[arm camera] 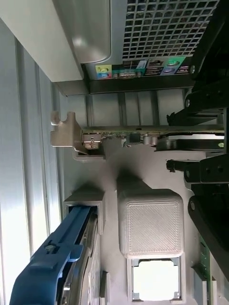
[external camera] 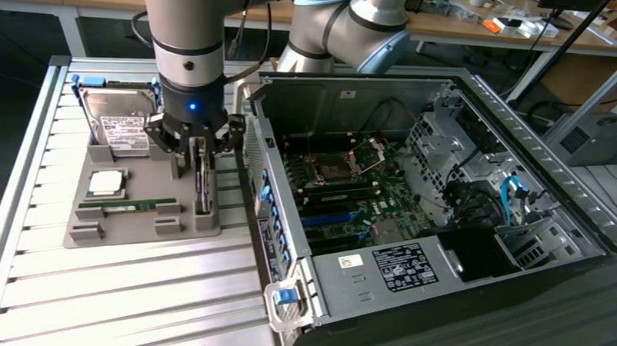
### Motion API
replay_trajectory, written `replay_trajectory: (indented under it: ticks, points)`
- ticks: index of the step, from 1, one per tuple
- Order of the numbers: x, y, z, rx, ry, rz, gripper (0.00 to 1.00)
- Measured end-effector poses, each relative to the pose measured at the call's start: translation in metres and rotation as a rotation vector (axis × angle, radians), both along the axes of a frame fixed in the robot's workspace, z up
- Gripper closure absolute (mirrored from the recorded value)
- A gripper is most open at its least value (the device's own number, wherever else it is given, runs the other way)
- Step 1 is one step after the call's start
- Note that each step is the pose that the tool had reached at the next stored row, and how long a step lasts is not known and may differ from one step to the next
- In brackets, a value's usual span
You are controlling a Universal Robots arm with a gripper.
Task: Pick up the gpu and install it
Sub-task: 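Pick up the gpu and move the gpu toward the slot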
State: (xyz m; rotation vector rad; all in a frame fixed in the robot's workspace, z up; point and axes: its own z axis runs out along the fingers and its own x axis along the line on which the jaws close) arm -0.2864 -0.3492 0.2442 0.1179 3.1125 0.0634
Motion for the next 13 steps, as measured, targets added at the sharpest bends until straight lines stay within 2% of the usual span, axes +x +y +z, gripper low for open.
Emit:
replay_trajectory:
  ticks: [6, 13]
  points:
    - [0.0, 0.0, -0.0056, 0.0, 0.0, 0.0, 0.58]
    - [0.0, 0.0, -0.0057, 0.0, 0.0001, 0.0, 0.58]
